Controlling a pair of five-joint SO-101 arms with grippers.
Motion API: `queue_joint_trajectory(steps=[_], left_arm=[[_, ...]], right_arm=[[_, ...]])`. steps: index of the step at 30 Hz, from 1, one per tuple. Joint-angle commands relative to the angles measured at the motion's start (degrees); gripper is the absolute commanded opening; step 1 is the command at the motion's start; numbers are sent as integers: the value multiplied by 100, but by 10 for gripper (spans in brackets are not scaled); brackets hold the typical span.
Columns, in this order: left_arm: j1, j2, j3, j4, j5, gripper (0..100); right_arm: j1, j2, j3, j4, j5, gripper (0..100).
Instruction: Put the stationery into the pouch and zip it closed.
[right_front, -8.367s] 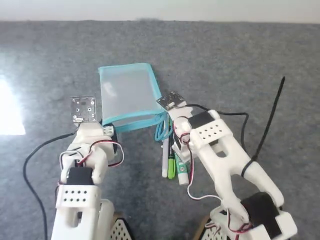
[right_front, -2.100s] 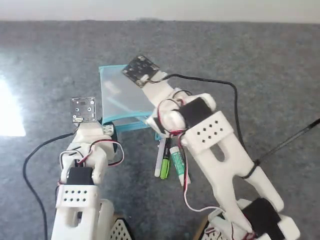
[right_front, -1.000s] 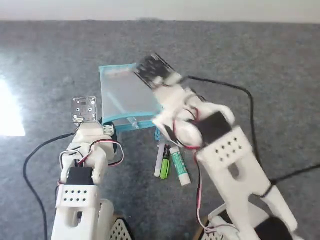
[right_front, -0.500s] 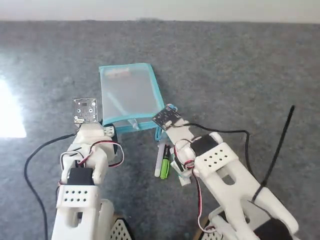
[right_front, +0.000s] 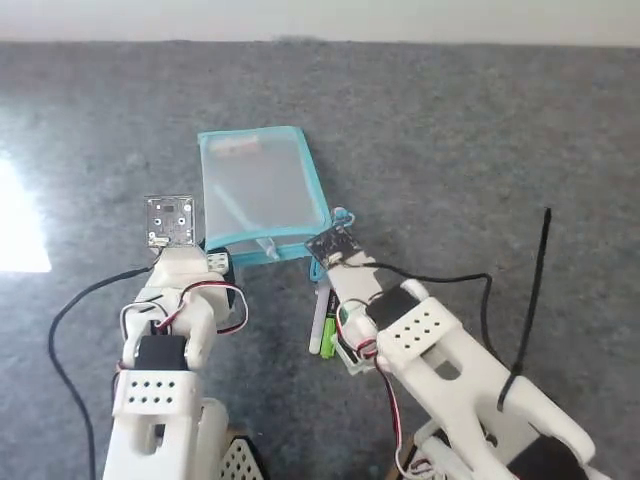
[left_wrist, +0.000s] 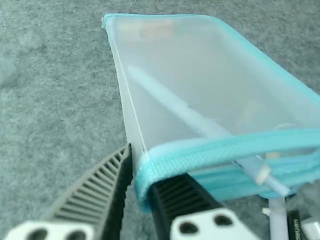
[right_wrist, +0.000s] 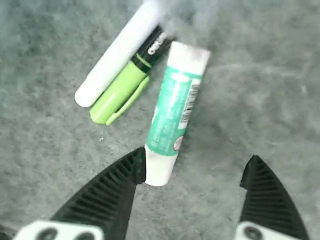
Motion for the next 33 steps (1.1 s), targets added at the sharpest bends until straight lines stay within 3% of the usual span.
queue_joint_trajectory(steps=[1, 8, 15, 22, 27, 33], left_arm=[[-44, -79, -75, -62, -70, 13], [-35, -53, -75, -62, -70, 13], [-44, -53, -66, -62, -70, 13], [-35, -53, -66, -62, -70, 14], [-26, -53, -66, -62, -70, 14], [-9, -53, -66, -62, -70, 14]], right_arm=[[-75, -242, 193, -295, -53, 306], [-110, -242, 738, -804, -18, 290], [-75, -242, 774, -1007, 0, 98], [-57, -286, 756, -954, 862, 6], [611, -312, 492, -646, 1732, 8], [1648, -347, -545, 391, 1829, 8]])
